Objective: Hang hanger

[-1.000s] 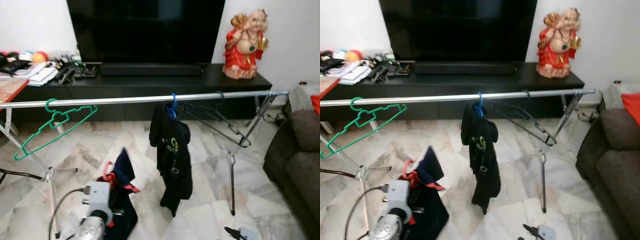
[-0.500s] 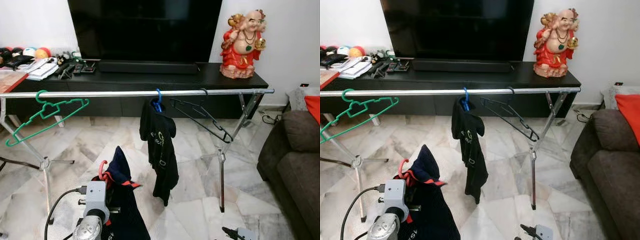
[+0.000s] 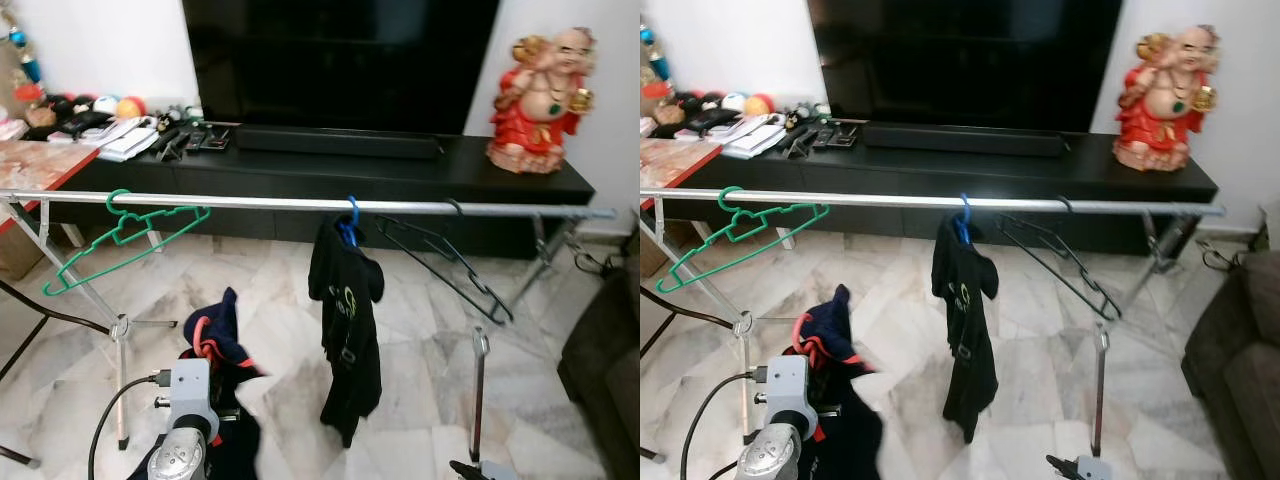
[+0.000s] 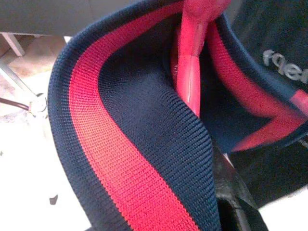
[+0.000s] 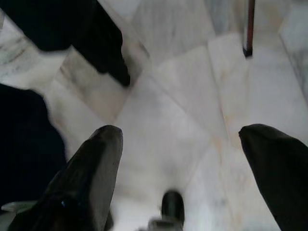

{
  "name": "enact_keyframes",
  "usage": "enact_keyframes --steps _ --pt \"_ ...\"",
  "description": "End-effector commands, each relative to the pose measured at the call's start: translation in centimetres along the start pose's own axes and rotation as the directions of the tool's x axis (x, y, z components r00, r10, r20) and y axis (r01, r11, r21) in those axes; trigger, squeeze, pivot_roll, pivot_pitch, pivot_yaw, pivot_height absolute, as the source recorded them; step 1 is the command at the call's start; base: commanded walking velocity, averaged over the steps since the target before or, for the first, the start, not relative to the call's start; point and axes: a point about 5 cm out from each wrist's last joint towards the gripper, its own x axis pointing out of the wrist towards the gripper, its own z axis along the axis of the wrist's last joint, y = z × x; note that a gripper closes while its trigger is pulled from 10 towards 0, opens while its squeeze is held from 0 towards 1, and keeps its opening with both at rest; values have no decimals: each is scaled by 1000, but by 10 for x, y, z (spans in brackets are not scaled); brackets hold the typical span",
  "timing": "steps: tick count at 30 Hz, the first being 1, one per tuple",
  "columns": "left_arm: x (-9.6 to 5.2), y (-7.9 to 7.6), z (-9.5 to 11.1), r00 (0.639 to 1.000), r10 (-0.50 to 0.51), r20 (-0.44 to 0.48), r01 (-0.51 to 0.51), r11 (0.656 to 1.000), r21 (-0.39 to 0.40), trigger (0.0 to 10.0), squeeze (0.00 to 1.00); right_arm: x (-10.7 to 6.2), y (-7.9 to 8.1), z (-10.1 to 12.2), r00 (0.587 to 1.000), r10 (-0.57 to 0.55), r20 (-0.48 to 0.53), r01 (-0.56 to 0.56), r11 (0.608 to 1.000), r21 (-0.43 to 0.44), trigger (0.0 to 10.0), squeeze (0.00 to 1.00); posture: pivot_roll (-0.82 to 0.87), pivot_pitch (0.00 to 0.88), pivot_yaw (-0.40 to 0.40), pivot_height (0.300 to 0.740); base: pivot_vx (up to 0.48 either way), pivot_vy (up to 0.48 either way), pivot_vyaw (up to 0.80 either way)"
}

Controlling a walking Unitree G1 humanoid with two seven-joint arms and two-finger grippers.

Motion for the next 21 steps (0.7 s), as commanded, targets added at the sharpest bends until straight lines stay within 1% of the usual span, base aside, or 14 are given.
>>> enact_keyframes --steps 1,14,17,19,20,21 --pt "4 5 10 999 21 48 -21 1000 -5 10000 0 1 5 1 1000 14 4 -14 1000 9 10000 0 -19 14 -41 740 480 0 0" --pt "3 12 13 996 68 65 -69 998 9 10000 0 2 6 3 1000 17 3 -17 1000 1 10000 0 -12 19 -48 740 468 0 0" --pt "0 16 12 994 76 80 -76 997 1 10000 0 2 6 3 1000 18 3 -18 1000 -1 10000 0 -9 22 -51 740 0 0 0" --pt "-4 16 8 995 56 83 -58 998 29 10000 0 2 6 3 1000 15 1 -15 1000 -4 10000 0 -9 22 -51 740 0 0 0" --pt "-4 16 8 995 56 83 -58 998 29 10000 0 2 6 3 1000 15 1 -15 1000 -4 10000 0 -9 22 -51 740 0 0 0" --pt "-7 18 5 995 55 86 -58 998 36 10000 0 2 5 3 1000 16 0 -16 1000 -6 10000 0 -9 28 -54 740 0 0 0"
